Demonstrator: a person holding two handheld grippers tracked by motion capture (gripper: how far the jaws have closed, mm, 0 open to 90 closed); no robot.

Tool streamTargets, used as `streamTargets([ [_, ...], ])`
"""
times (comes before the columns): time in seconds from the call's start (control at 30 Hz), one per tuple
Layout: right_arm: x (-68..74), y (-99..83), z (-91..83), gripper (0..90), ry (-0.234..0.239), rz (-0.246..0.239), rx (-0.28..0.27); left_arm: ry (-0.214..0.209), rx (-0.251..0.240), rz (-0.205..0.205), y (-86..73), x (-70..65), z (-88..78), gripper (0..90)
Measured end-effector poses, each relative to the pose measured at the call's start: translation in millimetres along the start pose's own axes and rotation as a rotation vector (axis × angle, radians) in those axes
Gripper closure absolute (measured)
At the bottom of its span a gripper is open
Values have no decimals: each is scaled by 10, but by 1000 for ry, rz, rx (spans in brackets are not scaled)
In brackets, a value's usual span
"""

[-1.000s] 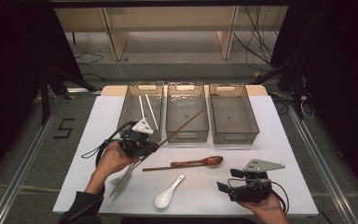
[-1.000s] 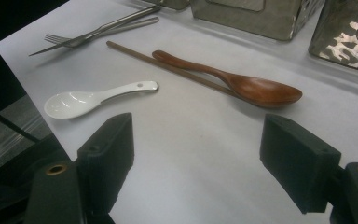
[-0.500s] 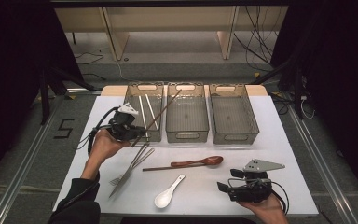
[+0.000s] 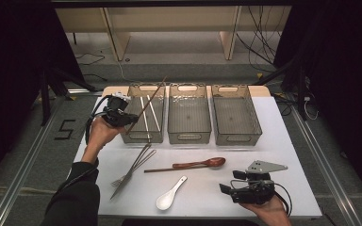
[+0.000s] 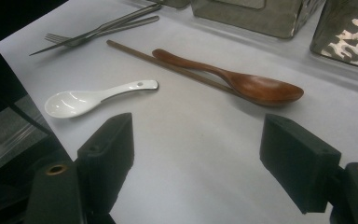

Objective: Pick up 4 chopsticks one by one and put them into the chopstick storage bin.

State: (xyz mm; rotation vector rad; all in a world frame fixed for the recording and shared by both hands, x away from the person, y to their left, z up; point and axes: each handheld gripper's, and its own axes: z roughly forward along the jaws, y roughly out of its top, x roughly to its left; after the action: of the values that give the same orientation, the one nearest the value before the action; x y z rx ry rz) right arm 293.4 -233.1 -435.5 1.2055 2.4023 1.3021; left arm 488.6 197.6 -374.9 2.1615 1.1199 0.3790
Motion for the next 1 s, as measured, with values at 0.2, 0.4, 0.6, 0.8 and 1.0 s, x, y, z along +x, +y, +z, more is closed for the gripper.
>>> streamTargets([
  [0.2, -4, -7, 13, 268, 3, 0, 5, 28, 13, -3, 58, 84, 63, 840],
  [0.4, -4, -5, 7, 268, 5, -1, 1, 51, 34, 5, 46, 160, 174, 839],
  [0.6, -5, -6, 10, 268, 7, -4, 3, 60, 34, -4, 41, 203, 235, 839],
  [0.8, -1, -6, 10, 268, 7, -3, 3, 79, 46, -23, 34, 237, 318, 838],
  [1.0, -4, -7, 8, 268, 9, -4, 4, 125, 59, -62, 2, 250, 403, 728],
])
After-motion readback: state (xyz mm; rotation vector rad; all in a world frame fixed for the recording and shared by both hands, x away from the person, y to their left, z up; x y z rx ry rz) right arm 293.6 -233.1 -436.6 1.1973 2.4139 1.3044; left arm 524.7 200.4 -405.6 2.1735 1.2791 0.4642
